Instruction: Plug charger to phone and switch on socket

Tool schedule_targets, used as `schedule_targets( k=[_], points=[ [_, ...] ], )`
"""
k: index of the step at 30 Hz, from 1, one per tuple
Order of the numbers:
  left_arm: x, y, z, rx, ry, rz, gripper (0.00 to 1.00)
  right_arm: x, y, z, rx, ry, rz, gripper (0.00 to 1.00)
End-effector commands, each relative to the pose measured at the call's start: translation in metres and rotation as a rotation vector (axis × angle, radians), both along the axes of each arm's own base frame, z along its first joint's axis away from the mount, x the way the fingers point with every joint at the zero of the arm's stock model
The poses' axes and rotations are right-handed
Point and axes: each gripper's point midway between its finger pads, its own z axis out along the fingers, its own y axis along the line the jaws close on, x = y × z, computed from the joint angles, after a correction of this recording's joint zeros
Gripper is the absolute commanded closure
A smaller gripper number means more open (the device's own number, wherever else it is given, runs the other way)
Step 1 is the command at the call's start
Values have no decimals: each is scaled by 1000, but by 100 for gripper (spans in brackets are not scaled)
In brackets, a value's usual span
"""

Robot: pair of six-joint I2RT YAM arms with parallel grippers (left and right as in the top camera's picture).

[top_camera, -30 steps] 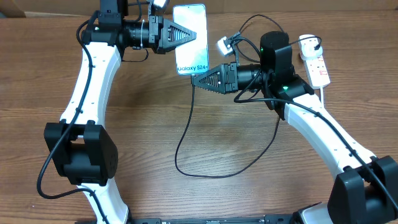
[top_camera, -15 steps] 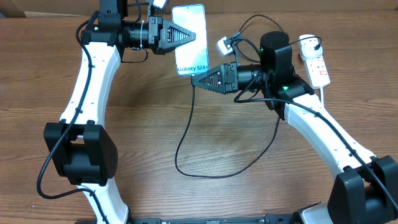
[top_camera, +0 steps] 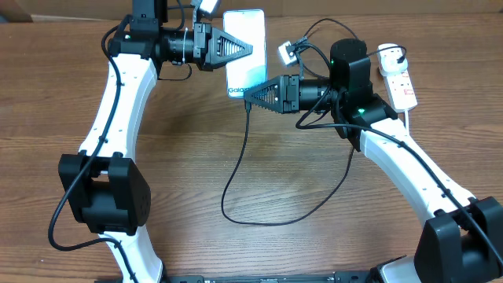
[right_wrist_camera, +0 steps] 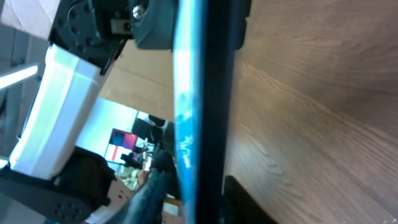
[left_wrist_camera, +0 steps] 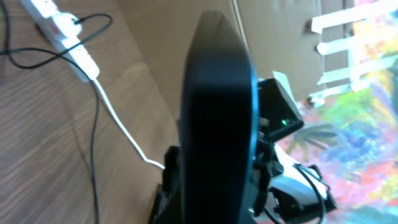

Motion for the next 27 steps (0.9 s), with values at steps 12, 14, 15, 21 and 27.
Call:
schedule_targets(
  k=[12, 14, 15, 21, 27],
  points=[
    [36, 36, -8, 185, -157, 239, 96, 3, -2, 4, 5, -25, -1, 18],
    [39, 44, -8, 187, -156, 255, 96, 5, -3, 3, -3, -26, -13, 17],
    [40, 46, -8, 189, -160, 260, 96, 7, -3, 0, -12, -30, -25, 16],
    [56, 63, -29, 311, -134, 370, 96, 30, -16, -34, -149, 45, -205, 14],
    [56, 58, -57, 449, -113, 401, 96, 48, -44, -81, -363, 125, -411, 14]
  ],
)
